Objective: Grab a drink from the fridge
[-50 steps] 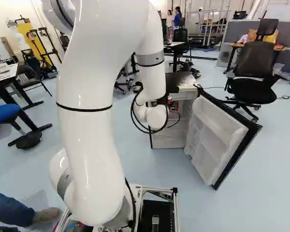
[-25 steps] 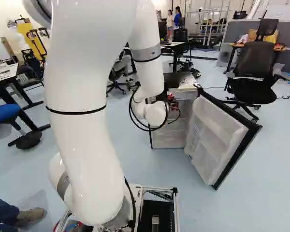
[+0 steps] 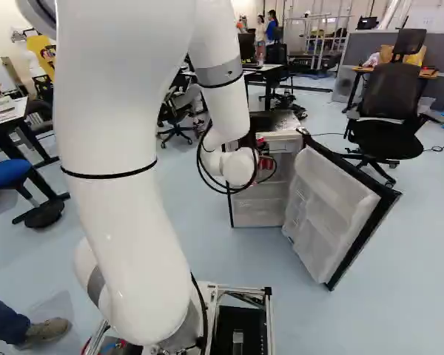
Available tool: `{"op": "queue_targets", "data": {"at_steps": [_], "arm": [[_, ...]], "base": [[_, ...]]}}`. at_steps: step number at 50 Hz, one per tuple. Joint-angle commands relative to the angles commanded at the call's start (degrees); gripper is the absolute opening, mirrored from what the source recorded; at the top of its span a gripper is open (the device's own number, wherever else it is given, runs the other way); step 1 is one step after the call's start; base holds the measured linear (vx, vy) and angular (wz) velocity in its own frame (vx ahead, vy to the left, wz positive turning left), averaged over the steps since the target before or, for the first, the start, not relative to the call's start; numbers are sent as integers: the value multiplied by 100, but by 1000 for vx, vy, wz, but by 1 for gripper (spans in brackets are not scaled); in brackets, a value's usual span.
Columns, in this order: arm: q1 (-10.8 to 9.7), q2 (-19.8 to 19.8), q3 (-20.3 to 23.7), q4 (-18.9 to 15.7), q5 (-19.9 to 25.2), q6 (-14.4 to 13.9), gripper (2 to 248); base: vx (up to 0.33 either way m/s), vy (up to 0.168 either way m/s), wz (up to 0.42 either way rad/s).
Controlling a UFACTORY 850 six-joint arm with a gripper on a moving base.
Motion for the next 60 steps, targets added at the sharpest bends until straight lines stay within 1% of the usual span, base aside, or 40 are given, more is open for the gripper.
{"op": "queue_targets", "data": {"at_steps": [60], "arm": [[190, 306, -574, 0, -809, 0, 91]], "base": [[0, 0, 0]]}}
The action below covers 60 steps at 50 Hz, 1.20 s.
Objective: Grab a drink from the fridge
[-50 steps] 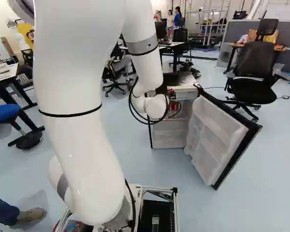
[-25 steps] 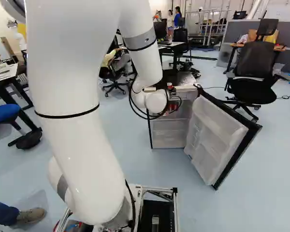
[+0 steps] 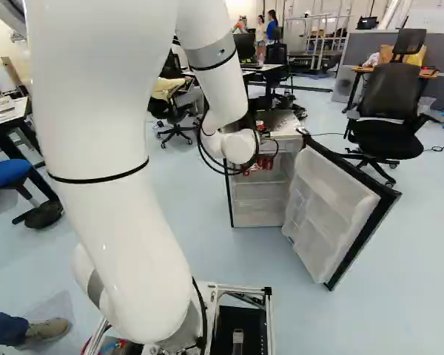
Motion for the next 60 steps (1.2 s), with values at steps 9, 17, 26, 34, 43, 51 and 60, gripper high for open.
{"op": "queue_targets", "data": {"at_steps": [9, 17, 26, 34, 43, 51, 60], "arm": [[28, 36, -89, 0, -126, 0, 91], [59, 64, -174, 0, -250, 0, 91], [103, 91, -273, 0, -398, 0, 91], [157, 97, -380, 0, -535, 0, 91], [225, 83, -524, 0, -690, 0, 91], [289, -37, -662, 0, -828, 0, 91], [362, -172, -820, 0, -934, 0, 91]], "base": [[0, 0, 0], [0, 0, 0], [0, 0, 0], [0, 0, 0], [0, 0, 0], [0, 0, 0], [0, 0, 0]]}}
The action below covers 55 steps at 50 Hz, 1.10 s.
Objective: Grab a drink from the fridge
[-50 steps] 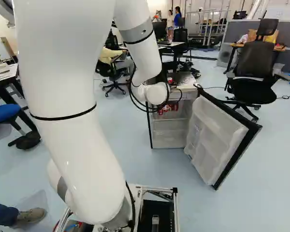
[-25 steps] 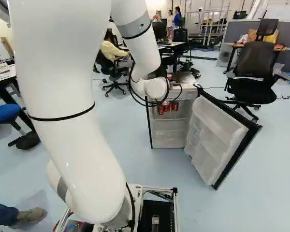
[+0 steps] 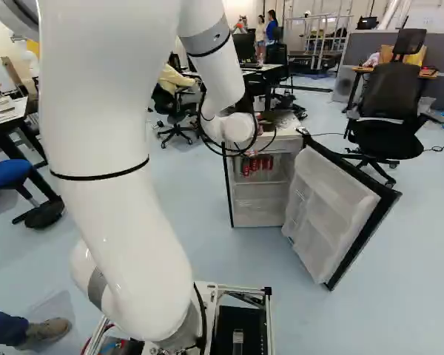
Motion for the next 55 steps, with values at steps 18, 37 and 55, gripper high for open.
{"op": "queue_targets", "data": {"at_steps": [18, 37, 55], "arm": [[145, -272, -322, 62, -48, 0, 91], [291, -567, -679, 371, -97, 0, 91], [423, -846, -1024, 741, -350, 0, 91]], "base": [[0, 0, 0], [0, 0, 0], [0, 0, 0]]}}
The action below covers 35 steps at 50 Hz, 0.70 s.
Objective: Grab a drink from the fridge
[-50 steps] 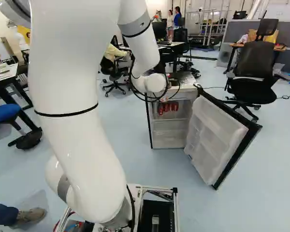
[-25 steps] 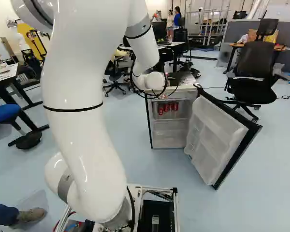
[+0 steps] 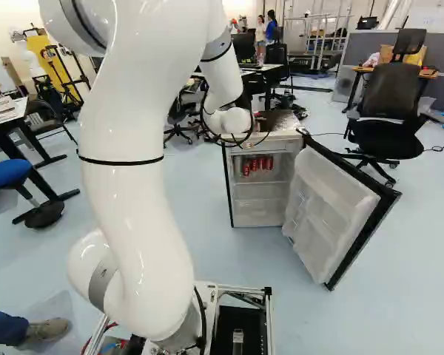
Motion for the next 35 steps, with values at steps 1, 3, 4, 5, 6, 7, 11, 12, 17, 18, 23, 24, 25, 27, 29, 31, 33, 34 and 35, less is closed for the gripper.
{"op": "queue_targets", "data": {"at_steps": [1, 3, 4, 5, 6, 7, 11, 12, 17, 18, 23, 24, 25, 27, 29, 31, 33, 34, 35], "arm": [[8, -18, -22, 24, -19, 0, 91], [21, -46, -58, 63, -49, 0, 91], [28, -62, -77, 84, -66, 0, 91], [36, -77, -97, 105, -83, 0, 91], [42, -93, -116, 126, -99, 0, 91], [49, -108, -136, 147, -116, 0, 91], [78, -170, -214, 232, -183, 0, 91], [83, -184, -232, 253, -200, 0, 91], [90, -202, -254, 288, -222, 0, 91], [90, -202, -254, 288, -222, 0, 91], [90, -202, -254, 288, -222, 0, 91], [90, -202, -254, 288, -222, 0, 91], [90, -202, -254, 288, -222, 0, 91], [90, -202, -254, 288, -222, 0, 91], [90, -202, -254, 288, -222, 0, 91], [90, -202, -254, 288, -222, 0, 91], [90, -202, -254, 288, -222, 0, 91], [90, -202, -254, 288, -222, 0, 91], [90, -202, -254, 288, -222, 0, 91]], "base": [[0, 0, 0], [0, 0, 0], [0, 0, 0], [0, 0, 0], [0, 0, 0], [0, 0, 0], [0, 0, 0], [0, 0, 0], [0, 0, 0], [0, 0, 0], [0, 0, 0], [0, 0, 0], [0, 0, 0], [0, 0, 0], [0, 0, 0], [0, 0, 0], [0, 0, 0], [0, 0, 0], [0, 0, 0]]}}
